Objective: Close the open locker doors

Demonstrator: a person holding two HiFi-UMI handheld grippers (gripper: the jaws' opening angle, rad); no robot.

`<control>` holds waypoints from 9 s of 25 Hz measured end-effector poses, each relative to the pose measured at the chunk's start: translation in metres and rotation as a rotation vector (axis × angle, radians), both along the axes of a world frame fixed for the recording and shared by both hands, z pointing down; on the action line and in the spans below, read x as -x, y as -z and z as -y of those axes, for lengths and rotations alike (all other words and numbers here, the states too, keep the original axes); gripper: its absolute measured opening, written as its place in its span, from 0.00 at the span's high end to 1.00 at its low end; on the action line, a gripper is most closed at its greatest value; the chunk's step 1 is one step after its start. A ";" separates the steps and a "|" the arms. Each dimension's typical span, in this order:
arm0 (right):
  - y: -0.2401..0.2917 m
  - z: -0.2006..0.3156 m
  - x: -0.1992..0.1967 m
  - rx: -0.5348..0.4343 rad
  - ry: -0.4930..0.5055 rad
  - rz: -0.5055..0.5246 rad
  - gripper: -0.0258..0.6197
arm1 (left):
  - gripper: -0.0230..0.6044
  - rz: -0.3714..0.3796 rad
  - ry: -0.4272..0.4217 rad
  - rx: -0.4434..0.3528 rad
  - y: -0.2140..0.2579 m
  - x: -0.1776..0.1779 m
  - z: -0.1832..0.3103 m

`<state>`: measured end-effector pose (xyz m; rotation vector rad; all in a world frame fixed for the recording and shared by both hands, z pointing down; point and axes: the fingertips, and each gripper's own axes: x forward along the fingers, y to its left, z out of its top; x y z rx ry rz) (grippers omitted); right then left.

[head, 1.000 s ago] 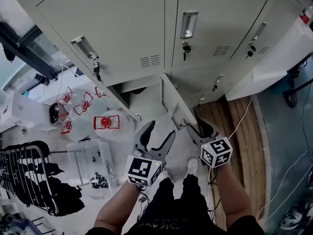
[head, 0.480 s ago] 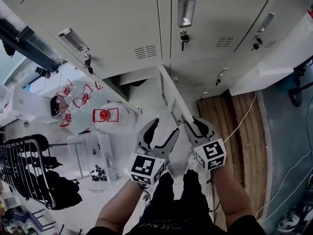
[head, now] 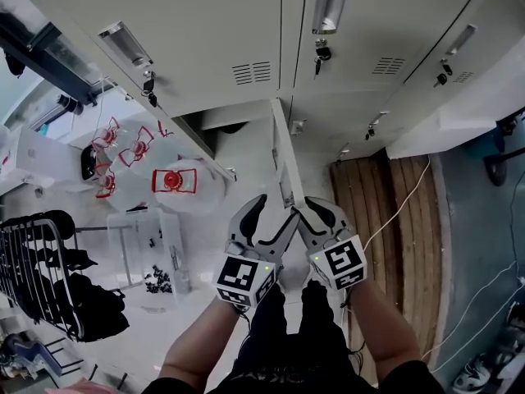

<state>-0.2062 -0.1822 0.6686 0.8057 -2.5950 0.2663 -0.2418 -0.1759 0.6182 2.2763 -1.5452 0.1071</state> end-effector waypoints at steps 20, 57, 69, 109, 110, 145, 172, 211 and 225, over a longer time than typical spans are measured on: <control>-0.009 -0.025 0.019 0.022 0.148 0.004 0.76 | 0.57 0.033 0.066 0.026 -0.025 0.016 0.005; 0.025 0.039 0.121 0.118 -0.112 0.191 0.76 | 0.64 0.100 0.284 0.048 -0.027 0.177 0.012; 0.022 0.081 0.167 0.100 -0.066 0.210 0.76 | 0.64 0.065 0.397 0.034 -0.033 0.234 0.052; 0.012 0.126 0.154 0.134 -0.047 0.281 0.76 | 0.63 0.127 0.660 0.076 -0.033 0.291 0.133; 0.012 0.126 0.153 0.132 -0.048 0.281 0.76 | 0.63 0.119 0.661 0.078 -0.033 0.292 0.134; 0.169 0.041 0.046 -0.125 -0.174 0.344 0.96 | 0.81 0.078 0.178 -0.196 0.128 0.154 -0.004; 0.255 -0.139 -0.317 -0.271 -0.239 0.410 0.96 | 0.96 0.109 0.113 -0.308 0.208 -0.189 -0.190; 0.267 -0.391 -0.213 -0.286 -0.332 0.365 0.96 | 0.96 0.039 0.103 -0.312 0.216 -0.059 -0.428; 0.266 -0.441 -0.219 -0.309 -0.390 0.372 0.96 | 0.96 0.036 0.051 -0.308 0.212 -0.060 -0.462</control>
